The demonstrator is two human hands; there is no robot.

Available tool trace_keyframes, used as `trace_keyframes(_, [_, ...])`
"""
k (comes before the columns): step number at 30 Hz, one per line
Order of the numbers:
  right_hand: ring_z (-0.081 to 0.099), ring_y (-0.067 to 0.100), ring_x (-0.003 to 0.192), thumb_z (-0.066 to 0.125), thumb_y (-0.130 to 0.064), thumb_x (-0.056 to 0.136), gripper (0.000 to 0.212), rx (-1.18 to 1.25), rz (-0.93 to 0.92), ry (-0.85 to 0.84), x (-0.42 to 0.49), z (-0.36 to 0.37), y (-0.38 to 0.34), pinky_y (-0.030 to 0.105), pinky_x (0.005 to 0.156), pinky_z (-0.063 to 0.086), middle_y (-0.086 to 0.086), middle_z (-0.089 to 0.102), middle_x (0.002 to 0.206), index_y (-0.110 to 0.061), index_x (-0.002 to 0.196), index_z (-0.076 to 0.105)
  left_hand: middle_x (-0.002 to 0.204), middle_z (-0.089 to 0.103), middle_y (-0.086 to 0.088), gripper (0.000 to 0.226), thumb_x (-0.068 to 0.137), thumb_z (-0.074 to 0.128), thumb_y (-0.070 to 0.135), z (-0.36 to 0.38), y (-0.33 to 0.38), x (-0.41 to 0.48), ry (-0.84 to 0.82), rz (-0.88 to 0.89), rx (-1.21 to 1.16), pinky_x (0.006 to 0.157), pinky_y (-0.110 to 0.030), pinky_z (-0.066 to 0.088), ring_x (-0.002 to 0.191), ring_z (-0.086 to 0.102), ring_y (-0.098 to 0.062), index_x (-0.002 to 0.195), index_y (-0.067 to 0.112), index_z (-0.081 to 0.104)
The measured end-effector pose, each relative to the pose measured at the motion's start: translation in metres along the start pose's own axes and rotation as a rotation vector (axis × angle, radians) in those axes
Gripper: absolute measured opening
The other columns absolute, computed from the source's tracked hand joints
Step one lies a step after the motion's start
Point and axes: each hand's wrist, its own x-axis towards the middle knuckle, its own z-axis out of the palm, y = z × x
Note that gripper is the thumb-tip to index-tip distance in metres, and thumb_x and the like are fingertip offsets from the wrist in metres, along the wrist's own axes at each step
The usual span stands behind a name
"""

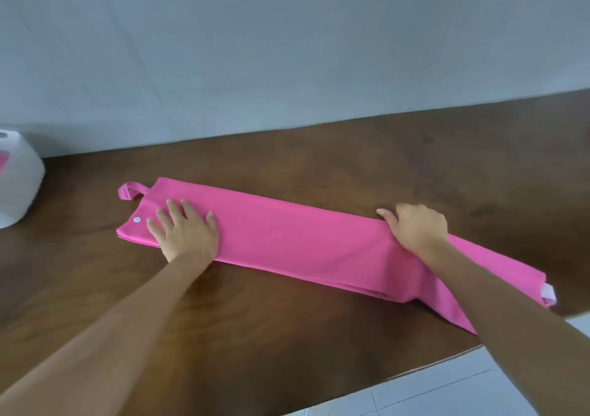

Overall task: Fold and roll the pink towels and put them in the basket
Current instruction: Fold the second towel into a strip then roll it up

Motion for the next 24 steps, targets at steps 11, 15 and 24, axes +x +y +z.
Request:
trace_keyframes(11, [0.062,0.031,0.080,0.036,-0.060,0.102,0.052,0.246,0.042,-0.052,-0.014,0.000,0.050,0.035,0.067,0.043,0.002,0.058,0.077,-0.015,0.084,0.056,0.170,0.004,0.002,0.077,0.096,0.010,0.069,0.008,0.128,-0.071,-0.055,0.895,0.037,0.126,-0.045,0.001,0.157,-0.006,-0.020,0.163,0.030,0.011])
trace_keyframes(15, [0.059,0.030,0.075,0.032,-0.062,0.102,0.054,0.181,0.075,-0.046,-0.039,0.002,0.098,0.036,0.067,0.046,0.002,0.057,0.074,-0.016,0.082,0.054,0.170,0.001,0.006,0.075,0.095,0.001,0.069,0.019,0.146,-0.080,-0.064,0.944,0.026,0.127,-0.038,-0.001,0.156,-0.006,-0.013,0.162,0.035,0.003])
trace_keyframes(24, [0.066,0.031,0.083,0.034,-0.057,0.103,0.048,-0.033,-0.112,-0.031,-0.004,-0.010,0.132,0.035,0.063,0.040,0.005,0.068,0.086,-0.016,0.090,0.057,0.169,-0.007,0.011,0.073,0.094,-0.004,0.069,0.025,0.147,-0.082,-0.057,0.865,0.034,0.127,-0.038,0.002,0.156,-0.009,-0.009,0.161,0.039,-0.003])
